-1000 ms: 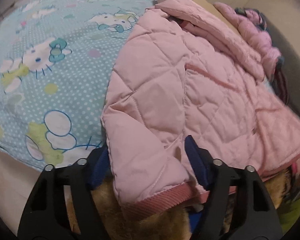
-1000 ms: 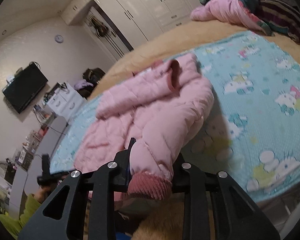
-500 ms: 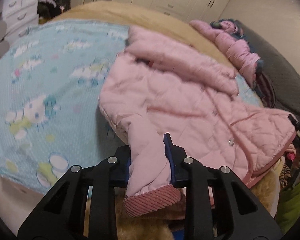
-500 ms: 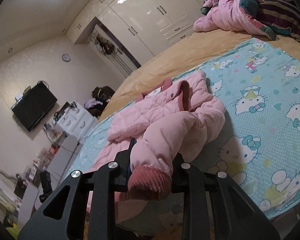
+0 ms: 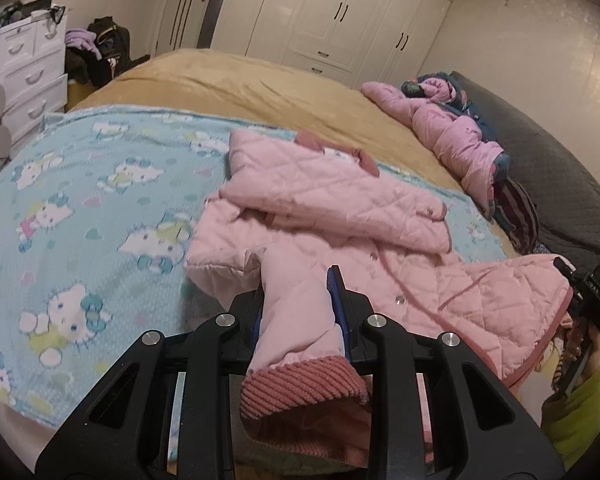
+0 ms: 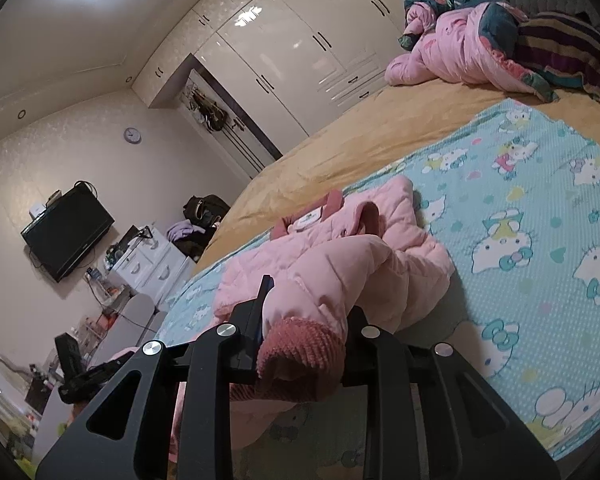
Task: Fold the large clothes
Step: 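Lift the hem with both tools and fold it toward the collar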
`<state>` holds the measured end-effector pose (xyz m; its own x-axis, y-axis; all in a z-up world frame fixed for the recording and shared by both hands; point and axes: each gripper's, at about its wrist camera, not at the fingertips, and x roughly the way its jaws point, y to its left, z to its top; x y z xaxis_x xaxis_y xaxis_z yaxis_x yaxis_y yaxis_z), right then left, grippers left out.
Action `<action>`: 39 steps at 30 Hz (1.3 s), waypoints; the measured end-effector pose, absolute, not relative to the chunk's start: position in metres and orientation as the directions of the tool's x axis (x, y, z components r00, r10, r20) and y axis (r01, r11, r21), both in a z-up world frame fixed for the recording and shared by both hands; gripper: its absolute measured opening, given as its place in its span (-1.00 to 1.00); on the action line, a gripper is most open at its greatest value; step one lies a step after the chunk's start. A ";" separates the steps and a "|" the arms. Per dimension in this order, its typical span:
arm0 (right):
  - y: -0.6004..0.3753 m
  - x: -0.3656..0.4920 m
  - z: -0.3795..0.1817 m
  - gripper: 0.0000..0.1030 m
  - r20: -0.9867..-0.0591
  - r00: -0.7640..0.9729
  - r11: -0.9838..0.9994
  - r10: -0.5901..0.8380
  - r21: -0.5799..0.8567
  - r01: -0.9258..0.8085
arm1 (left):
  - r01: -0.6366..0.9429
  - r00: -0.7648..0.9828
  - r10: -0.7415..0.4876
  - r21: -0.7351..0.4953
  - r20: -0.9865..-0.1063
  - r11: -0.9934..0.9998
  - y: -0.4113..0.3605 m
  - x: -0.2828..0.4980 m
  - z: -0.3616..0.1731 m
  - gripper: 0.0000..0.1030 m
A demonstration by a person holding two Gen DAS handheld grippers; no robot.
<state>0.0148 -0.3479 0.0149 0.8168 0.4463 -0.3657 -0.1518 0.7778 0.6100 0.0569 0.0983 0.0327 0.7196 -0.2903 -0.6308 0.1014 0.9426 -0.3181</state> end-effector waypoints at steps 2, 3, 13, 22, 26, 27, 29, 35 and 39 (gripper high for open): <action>-0.350 0.021 0.017 -0.55 -0.359 0.823 0.774 0.440 0.617 -0.145 | 0.107 0.729 -0.291 -0.317 -0.619 0.942 0.098 0.062 0.040 -0.63; -0.351 0.024 0.018 -0.55 -0.356 0.826 0.772 0.438 0.619 -0.143 | 0.110 0.735 -0.291 -0.316 -0.612 0.942 0.097 0.066 0.044 -0.63; -0.358 0.063 0.031 -0.55 -0.322 0.847 0.755 0.423 0.642 -0.133 | 0.129 0.773 -0.302 -0.328 -0.557 0.936 0.096 0.105 0.071 -0.63; -0.366 0.100 0.034 -0.55 -0.295 0.861 0.728 0.413 0.675 -0.118 | 0.114 0.802 -0.300 -0.361 -0.516 0.926 0.107 0.139 0.081 -0.63; -0.371 0.126 0.035 -0.56 -0.295 0.868 0.725 0.399 0.681 -0.102 | 0.092 0.821 -0.291 -0.388 -0.492 0.917 0.115 0.162 0.085 -0.63; -0.372 0.132 0.035 -0.56 -0.298 0.868 0.726 0.398 0.680 -0.099 | 0.088 0.823 -0.287 -0.389 -0.490 0.917 0.117 0.169 0.086 -0.63; -0.373 0.146 0.035 -0.56 -0.308 0.867 0.730 0.391 0.678 -0.089 | 0.075 0.826 -0.278 -0.392 -0.490 0.917 0.121 0.183 0.086 -0.63; -0.369 0.201 0.030 -0.56 -0.361 0.868 0.765 0.340 0.643 -0.032 | 0.033 0.829 -0.235 -0.376 -0.508 0.926 0.125 0.228 0.078 -0.63; -0.366 0.234 0.020 -0.56 -0.404 0.859 0.795 0.315 0.606 -0.006 | 0.027 0.814 -0.220 -0.345 -0.537 0.938 0.124 0.259 0.073 -0.63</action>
<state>0.2340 -0.3660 0.0199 0.8590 0.3146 -0.4040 -0.0063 0.7955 0.6060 0.2588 0.1240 0.0728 0.8145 -0.2204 -0.5367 0.0266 0.9383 -0.3449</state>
